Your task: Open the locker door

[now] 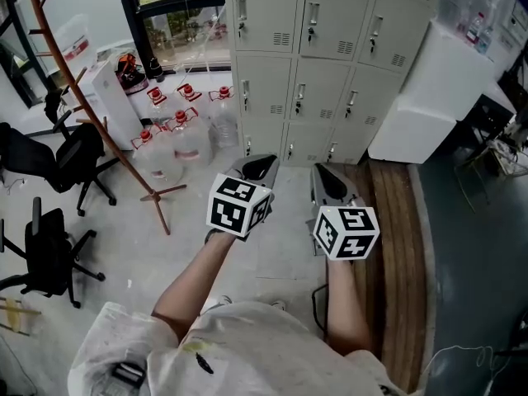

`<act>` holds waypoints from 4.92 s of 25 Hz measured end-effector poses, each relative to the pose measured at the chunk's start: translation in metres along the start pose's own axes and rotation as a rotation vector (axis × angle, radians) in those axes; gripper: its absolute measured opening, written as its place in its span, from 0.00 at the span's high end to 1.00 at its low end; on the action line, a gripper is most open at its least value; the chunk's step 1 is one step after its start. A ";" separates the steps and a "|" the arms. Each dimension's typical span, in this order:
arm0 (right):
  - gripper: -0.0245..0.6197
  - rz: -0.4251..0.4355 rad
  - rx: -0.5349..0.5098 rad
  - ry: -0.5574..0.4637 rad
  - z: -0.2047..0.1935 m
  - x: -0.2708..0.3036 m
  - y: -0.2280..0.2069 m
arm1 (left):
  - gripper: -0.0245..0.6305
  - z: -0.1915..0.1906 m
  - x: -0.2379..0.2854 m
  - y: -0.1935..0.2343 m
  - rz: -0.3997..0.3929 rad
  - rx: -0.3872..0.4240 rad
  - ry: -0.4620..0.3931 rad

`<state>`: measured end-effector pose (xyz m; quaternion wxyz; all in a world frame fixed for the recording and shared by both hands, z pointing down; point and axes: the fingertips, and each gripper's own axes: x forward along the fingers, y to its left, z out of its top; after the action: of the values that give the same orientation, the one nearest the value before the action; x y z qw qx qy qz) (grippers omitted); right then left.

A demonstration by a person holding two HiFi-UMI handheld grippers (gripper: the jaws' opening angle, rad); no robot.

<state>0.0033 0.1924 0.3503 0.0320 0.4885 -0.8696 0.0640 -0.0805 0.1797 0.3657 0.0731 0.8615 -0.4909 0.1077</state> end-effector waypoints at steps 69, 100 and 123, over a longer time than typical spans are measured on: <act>0.97 -0.098 0.033 0.016 0.034 0.333 -0.105 | 0.95 0.049 0.264 0.228 -0.195 -0.036 -0.005; 0.97 0.151 0.330 -0.146 0.095 0.482 -0.290 | 0.95 0.110 0.464 0.263 -0.013 -0.007 0.016; 0.92 0.336 0.645 -0.160 0.114 0.553 -0.333 | 0.95 0.117 0.524 0.300 0.126 -0.033 0.014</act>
<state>0.0002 -0.4626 0.3298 -0.2028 0.3274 -0.8725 0.3006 -0.0659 -0.4342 0.3930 0.0837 0.8267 -0.5455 0.1098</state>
